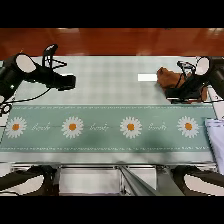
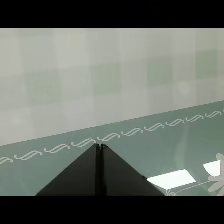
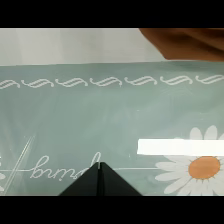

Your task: Fold the shirts.

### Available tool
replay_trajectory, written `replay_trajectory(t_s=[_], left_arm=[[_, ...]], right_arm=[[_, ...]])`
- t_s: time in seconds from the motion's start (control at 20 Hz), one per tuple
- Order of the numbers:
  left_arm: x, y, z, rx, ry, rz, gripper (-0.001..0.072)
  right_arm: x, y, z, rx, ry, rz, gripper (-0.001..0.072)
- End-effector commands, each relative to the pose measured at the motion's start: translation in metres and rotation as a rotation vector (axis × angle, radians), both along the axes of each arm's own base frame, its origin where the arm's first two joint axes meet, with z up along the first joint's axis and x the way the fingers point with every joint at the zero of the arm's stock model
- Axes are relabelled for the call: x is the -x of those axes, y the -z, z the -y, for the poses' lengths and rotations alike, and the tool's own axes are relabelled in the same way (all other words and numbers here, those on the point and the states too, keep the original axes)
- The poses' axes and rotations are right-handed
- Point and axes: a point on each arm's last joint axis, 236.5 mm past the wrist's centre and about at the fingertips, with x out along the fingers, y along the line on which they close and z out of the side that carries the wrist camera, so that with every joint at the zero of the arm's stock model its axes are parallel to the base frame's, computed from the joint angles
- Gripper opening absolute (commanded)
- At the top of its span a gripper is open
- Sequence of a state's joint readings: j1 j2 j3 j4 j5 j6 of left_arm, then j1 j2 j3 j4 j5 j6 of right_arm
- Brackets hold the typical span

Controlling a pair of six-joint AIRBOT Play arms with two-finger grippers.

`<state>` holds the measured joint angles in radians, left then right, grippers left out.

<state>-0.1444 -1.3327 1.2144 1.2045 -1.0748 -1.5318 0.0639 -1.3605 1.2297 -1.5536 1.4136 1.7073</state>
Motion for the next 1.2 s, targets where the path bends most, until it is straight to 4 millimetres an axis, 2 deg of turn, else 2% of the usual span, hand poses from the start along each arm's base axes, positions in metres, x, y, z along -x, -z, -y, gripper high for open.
replay_trajectory(t_s=[0.0,0.85,1.0,1.1,1.15], left_arm=[[0.0,0.0,0.0,-0.001,-0.001,0.0,0.0016],[-0.004,-0.001,0.0,0.005,-0.007,0.014,0.0016],[-0.034,-0.016,-0.002,0.018,-0.057,0.146,0.0016],[-0.059,-0.033,-0.009,0.025,-0.104,0.26,0.002],[-0.071,-0.048,-0.015,0.027,-0.122,0.312,0.0112]], right_arm=[[0.0,0.0,0.0,0.0,0.0,0.0,0.0035],[-0.002,0.0,-0.001,-0.002,0.001,0.009,0.0035],[-0.029,-0.003,-0.002,-0.006,0.003,0.123,0.0035],[-0.059,-0.009,-0.004,-0.015,-0.002,0.254,0.0039],[-0.074,-0.016,-0.004,-0.02,0.001,0.318,0.0119]])
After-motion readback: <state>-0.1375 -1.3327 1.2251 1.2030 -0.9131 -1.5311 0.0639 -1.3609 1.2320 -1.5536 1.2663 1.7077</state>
